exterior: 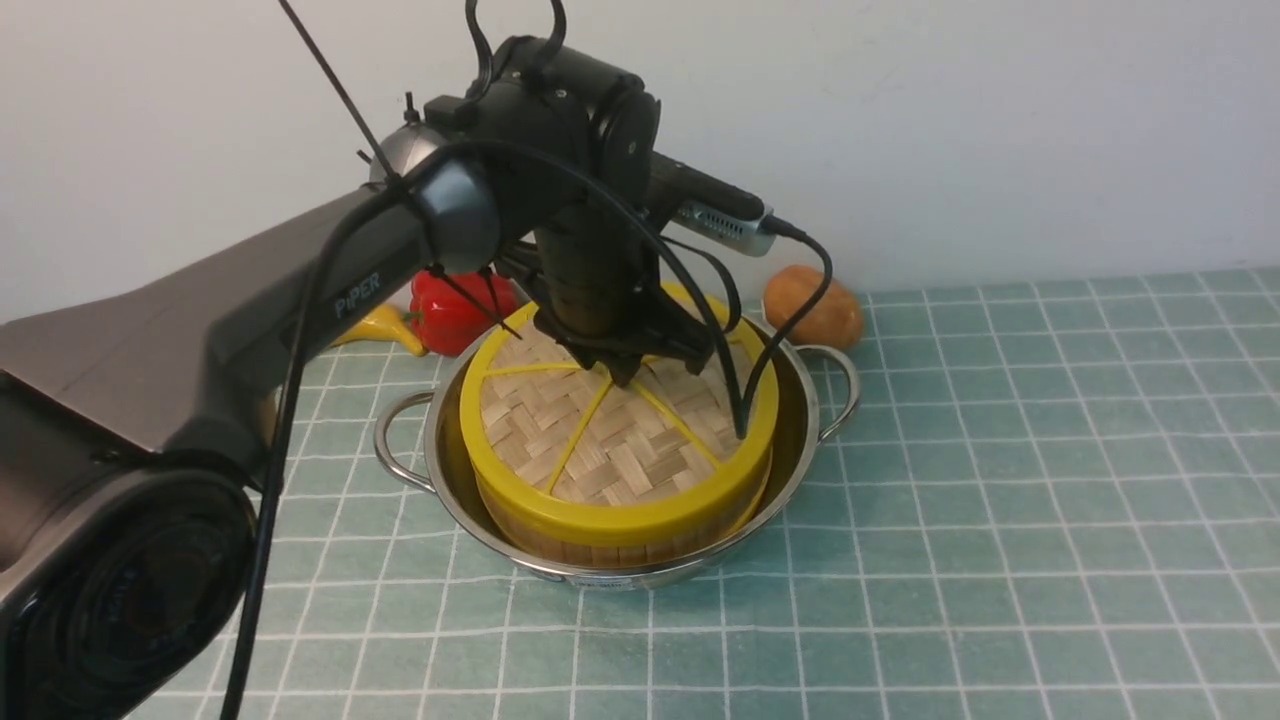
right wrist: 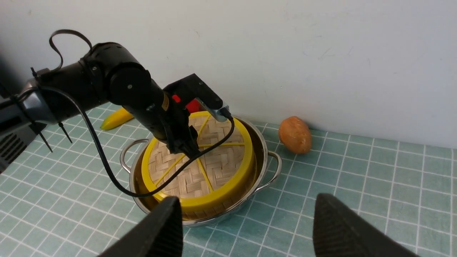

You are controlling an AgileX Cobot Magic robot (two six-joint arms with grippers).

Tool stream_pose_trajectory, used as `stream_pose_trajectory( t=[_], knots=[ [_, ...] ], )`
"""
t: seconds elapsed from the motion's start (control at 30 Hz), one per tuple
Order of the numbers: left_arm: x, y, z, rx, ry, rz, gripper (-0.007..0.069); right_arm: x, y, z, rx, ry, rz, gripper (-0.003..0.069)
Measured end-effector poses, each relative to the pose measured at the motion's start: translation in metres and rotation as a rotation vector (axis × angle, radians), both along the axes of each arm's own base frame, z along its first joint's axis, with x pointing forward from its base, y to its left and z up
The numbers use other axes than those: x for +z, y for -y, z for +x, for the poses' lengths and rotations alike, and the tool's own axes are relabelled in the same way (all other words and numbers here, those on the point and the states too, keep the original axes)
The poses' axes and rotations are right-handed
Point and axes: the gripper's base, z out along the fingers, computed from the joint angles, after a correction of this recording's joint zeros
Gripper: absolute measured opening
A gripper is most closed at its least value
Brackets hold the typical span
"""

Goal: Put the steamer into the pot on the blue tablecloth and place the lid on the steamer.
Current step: 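Place the yellow bamboo steamer lid onto the steamer in the pot with the left gripper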

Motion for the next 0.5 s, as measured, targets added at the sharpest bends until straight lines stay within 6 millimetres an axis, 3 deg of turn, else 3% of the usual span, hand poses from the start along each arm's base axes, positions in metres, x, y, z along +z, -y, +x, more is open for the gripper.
stream_pose_trajectory(
  t=[0.17, 0.27, 0.33, 0.37, 0.4, 0.43, 0.5],
  knots=[
    [0.027, -0.008, -0.004, -0.005, 0.074, 0.023, 0.0505, 0.000, 0.000, 0.000, 0.000, 0.000, 0.000, 0.0478],
    [0.083, -0.021, -0.022, -0.003, 0.197, -0.006, 0.0613, 0.000, 0.000, 0.000, 0.003, 0.003, -0.006, 0.0478],
    [0.120, -0.030, -0.039, 0.001, 0.274, -0.045, 0.0635, 0.000, 0.002, 0.001, -0.003, 0.020, -0.040, 0.0478],
    [0.124, -0.031, -0.041, 0.002, 0.281, -0.049, 0.0636, 0.000, 0.002, 0.001, -0.002, 0.021, -0.043, 0.0478],
    [0.154, -0.040, -0.058, 0.005, 0.343, -0.087, 0.0629, -0.002, 0.003, 0.002, -0.007, 0.031, -0.077, 0.0478],
    [0.154, -0.040, -0.058, 0.005, 0.343, -0.087, 0.0627, -0.003, 0.003, 0.003, -0.009, 0.034, -0.087, 0.0478],
    [0.196, -0.055, -0.088, 0.010, 0.432, -0.154, 0.0561, -0.018, 0.007, 0.005, -0.030, 0.026, -0.160, 0.0463]
  ],
)
